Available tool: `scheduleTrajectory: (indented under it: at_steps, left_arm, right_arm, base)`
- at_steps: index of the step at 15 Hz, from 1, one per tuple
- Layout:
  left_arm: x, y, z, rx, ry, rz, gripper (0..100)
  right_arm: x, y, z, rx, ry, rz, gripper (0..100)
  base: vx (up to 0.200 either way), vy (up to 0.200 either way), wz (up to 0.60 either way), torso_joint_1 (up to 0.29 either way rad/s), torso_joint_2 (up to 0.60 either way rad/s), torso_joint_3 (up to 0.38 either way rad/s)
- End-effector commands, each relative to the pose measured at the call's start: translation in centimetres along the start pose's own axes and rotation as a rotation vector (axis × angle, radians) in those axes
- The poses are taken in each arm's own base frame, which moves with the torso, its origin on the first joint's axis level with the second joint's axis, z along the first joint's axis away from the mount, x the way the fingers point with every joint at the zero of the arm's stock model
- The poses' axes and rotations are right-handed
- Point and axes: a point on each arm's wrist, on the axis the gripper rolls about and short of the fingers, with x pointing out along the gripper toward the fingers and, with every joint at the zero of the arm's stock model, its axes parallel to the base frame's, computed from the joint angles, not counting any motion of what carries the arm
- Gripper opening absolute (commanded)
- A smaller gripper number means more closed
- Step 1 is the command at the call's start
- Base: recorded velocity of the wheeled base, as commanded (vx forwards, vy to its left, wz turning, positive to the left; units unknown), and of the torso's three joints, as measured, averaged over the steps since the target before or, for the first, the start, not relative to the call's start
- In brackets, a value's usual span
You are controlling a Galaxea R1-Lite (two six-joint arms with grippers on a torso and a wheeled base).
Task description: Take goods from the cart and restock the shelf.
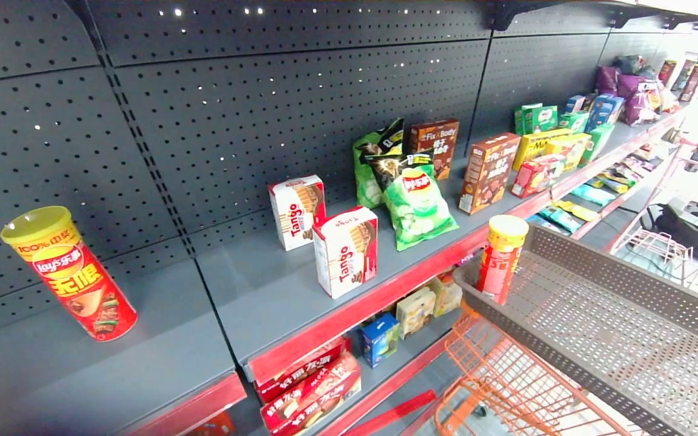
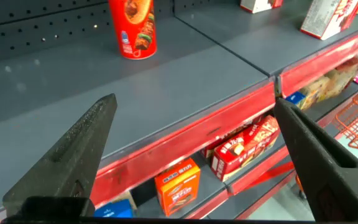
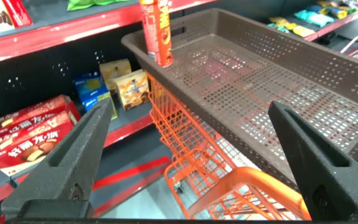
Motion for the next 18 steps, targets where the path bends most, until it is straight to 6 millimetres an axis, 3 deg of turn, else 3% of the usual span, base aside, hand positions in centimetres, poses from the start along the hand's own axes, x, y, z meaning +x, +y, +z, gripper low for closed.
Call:
scheduleTrajectory:
  at_steps: [1,18]
  left_arm:
    - [0.0,0.0,-0.01,-0.001,0.0,0.002,100]
    - [0.0,0.0,-0.01,-0.001,0.0,0.002,100]
  right_arm:
    - [0.01,0.0,0.0,-0.001,0.002,0.001,100]
    - [0.01,0.0,0.0,-0.001,0.002,0.001,100]
  base:
    - [0.0,0.0,0.0,0.0,0.0,0.0]
    - [0.0,0.0,0.0,0.0,0.0,0.0]
